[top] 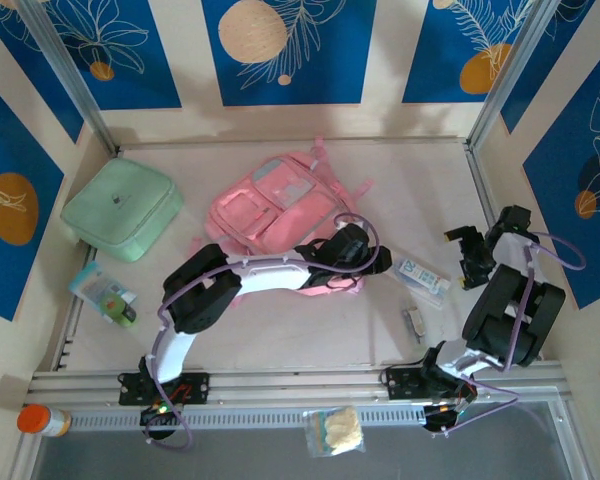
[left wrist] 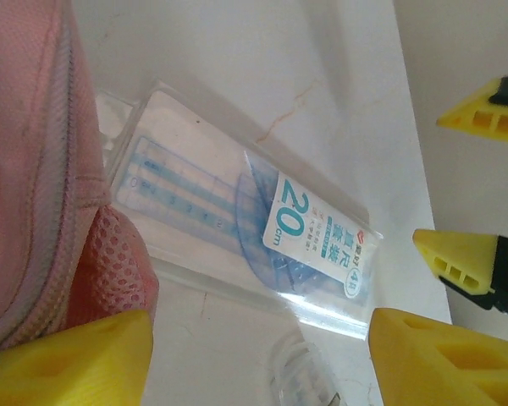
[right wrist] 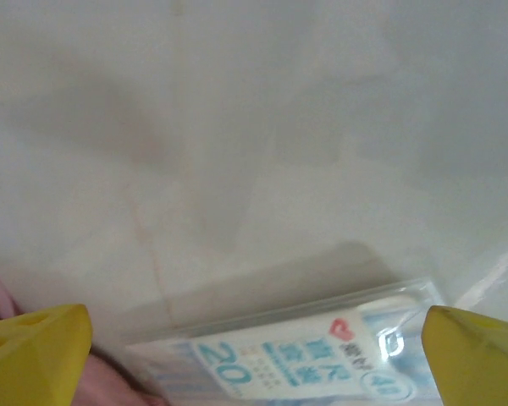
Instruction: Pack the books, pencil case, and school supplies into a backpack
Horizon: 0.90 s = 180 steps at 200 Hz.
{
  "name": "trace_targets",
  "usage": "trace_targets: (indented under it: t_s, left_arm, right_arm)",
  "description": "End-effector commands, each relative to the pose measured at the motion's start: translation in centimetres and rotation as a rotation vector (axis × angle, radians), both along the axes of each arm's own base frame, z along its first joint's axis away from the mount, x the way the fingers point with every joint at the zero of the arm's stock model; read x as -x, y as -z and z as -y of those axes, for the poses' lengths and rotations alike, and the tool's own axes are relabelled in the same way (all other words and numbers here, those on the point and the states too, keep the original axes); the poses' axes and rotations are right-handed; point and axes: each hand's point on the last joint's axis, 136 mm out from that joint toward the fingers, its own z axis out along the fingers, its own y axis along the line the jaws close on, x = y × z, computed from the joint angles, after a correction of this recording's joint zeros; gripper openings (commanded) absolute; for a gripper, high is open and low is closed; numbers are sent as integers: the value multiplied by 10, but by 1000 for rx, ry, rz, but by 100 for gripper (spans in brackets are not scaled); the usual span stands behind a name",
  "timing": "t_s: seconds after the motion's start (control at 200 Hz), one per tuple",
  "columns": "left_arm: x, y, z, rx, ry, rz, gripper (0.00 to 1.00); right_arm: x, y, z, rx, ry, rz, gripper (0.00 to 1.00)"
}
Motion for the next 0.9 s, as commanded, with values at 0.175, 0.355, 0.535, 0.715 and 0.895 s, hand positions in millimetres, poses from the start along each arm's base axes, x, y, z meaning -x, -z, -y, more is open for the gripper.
trace_targets:
  t_s: [0.175,0.355,0.535,0.715,0.895]
  left_arm:
    - [10,-9,-39,-177,-67,93,72]
    - [25,-39,-7,-168,19,186,74]
    - [26,-27,59,-118,209,226,74]
    - [-2,30,69,-197,234,151,74]
    - [-31,65,30,-302,134,101,70]
  right_arm:
    - [15,22,-8,-98,-11,-10,100]
    - [13,25,-19,-147,-22,7,100]
    - [16,25,-18,-138,-27,3,99]
    - [17,28,-24,-170,-38,2,99]
    - [11,29,-42,-212,-78,11,99]
